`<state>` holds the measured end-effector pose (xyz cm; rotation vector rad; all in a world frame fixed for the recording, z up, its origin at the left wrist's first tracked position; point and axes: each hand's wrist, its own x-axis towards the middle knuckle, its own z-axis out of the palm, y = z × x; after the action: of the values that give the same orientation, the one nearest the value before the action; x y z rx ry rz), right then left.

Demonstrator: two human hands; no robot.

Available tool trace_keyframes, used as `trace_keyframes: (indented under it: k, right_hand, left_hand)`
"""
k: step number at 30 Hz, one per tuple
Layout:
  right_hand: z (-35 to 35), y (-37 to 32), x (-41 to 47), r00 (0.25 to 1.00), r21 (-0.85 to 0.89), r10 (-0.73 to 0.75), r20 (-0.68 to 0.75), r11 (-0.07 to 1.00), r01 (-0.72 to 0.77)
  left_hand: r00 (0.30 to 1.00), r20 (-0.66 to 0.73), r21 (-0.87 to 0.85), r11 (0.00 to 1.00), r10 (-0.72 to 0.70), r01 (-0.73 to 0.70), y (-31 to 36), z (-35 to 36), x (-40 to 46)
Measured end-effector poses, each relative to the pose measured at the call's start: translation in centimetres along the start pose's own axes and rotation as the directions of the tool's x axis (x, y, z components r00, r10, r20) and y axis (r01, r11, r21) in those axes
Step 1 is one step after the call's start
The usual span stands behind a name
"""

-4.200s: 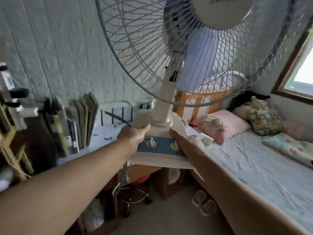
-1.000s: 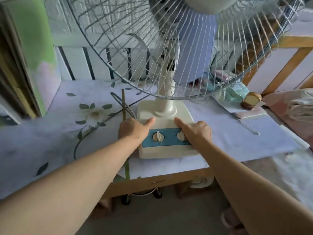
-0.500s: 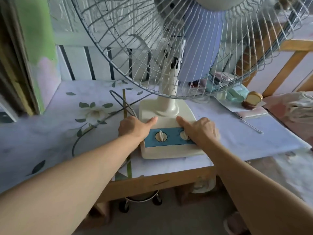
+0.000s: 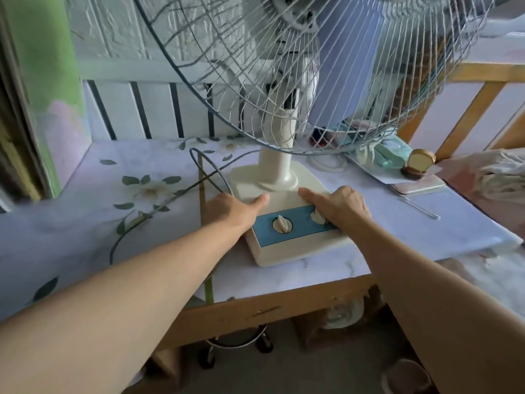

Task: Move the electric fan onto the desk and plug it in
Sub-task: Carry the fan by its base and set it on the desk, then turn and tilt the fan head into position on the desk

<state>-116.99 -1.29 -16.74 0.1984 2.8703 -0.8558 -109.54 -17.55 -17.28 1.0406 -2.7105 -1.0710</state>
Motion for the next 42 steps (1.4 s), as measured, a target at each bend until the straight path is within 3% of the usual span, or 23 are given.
trace_keyframes:
  k: [8, 14, 21, 26, 30, 33, 42]
  right_hand:
    - [0.4, 0.5, 0.1, 0.999, 0.027, -0.018, -0.037, 0.999, 0.019]
    - [0.0, 0.3, -2.9, 0.995, 0.054, -0.051, -0.091, 0.997, 0.056]
    - [-0.7, -2.2, -7.3, 0.989, 0.055, -0.141, -0.045, 0.988, 0.143]
    - [-0.7, -4.3, -10.0, 0.99, 0.015, -0.141, 0.019, 0.99, 0.141]
    - [-0.3, -6.6, -12.0, 0.992, 0.004, -0.116, 0.054, 0.993, 0.116]
    - [0.5, -8.7, -13.5, 0.996, 0.007, -0.077, 0.052, 0.997, 0.077]
    - [2.7, -13.8, -17.3, 0.998, -0.004, 0.057, -0.022, 0.998, -0.057]
  left_hand:
    - [0.999, 0.046, -0.045, 0.999, -0.008, 0.011, -0.1, -0.2, 0.1]
    - [0.982, 0.154, -0.19, 0.972, -0.11, 0.138, -1.0, -1.9, -1.2]
    - [0.976, 0.147, -0.089, 0.981, -0.157, 0.172, -1.8, -6.4, -1.8]
    - [0.986, 0.117, -0.044, 0.992, -0.115, 0.121, -2.4, -10.0, -1.7]
    - [0.994, 0.105, 0.097, 0.995, 0.027, -0.037, -2.9, -13.7, -1.4]
    - [0.991, 0.093, 0.238, 0.964, 0.099, -0.118, -3.8, -16.6, -0.5]
    - [0.933, 0.195, 0.362, 0.862, 0.303, -0.356, -8.6, -20.8, 3.4]
